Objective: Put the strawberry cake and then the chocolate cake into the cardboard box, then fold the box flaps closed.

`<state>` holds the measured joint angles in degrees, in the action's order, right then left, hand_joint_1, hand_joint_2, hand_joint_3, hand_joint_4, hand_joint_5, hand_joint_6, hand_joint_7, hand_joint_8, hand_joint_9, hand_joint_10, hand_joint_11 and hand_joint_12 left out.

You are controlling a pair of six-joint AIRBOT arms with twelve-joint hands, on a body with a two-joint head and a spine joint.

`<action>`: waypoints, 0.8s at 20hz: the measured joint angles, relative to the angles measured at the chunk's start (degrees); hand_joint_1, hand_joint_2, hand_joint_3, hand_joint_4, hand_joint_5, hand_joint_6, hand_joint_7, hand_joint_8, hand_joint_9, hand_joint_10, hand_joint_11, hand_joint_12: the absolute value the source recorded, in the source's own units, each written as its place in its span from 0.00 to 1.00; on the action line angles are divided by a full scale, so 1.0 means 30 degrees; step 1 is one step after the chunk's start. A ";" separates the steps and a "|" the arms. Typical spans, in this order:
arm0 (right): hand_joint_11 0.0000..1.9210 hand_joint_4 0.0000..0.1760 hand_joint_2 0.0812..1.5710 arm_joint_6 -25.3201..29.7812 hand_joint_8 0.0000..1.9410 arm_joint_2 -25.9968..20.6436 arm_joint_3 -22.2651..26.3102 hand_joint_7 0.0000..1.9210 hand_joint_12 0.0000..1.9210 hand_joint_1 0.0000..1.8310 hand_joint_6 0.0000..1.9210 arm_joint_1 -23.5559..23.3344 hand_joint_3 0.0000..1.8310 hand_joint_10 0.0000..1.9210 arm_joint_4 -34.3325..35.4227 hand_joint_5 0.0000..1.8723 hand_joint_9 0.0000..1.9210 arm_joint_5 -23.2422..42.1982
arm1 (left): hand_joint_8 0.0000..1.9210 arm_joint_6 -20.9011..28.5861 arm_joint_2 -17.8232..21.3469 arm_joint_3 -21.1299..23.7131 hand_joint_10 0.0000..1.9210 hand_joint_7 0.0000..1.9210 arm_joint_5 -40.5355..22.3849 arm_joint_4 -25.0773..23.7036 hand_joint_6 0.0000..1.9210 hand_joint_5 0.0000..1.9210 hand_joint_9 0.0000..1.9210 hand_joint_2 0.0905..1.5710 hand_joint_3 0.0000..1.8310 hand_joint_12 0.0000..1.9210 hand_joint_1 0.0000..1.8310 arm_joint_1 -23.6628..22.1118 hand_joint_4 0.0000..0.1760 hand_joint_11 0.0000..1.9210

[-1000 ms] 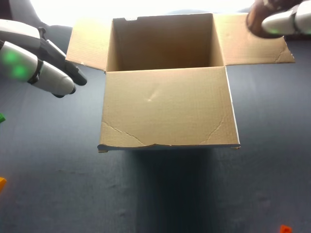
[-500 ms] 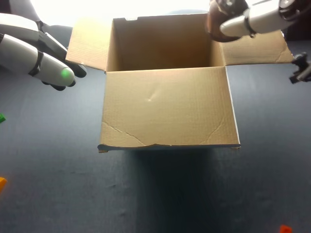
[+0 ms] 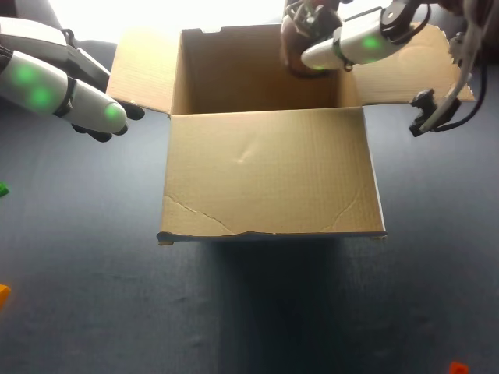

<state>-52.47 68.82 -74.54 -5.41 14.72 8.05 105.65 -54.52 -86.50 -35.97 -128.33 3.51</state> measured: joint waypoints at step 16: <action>0.04 0.00 0.71 -0.0066 0.26 0.1319 -0.0947 0.27 0.97 0.38 0.32 0.1472 0.00 0.60 -0.1056 0.18 0.19 0.0503 | 0.00 0.0852 0.0000 0.0211 0.00 0.39 0.0481 0.0124 0.01 0.31 0.40 0.70 0.00 0.64 0.30 0.0000 0.02 0.13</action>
<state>-52.66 72.77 -77.38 -0.99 11.55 9.56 108.20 -54.52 -85.86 -34.52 -127.96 3.51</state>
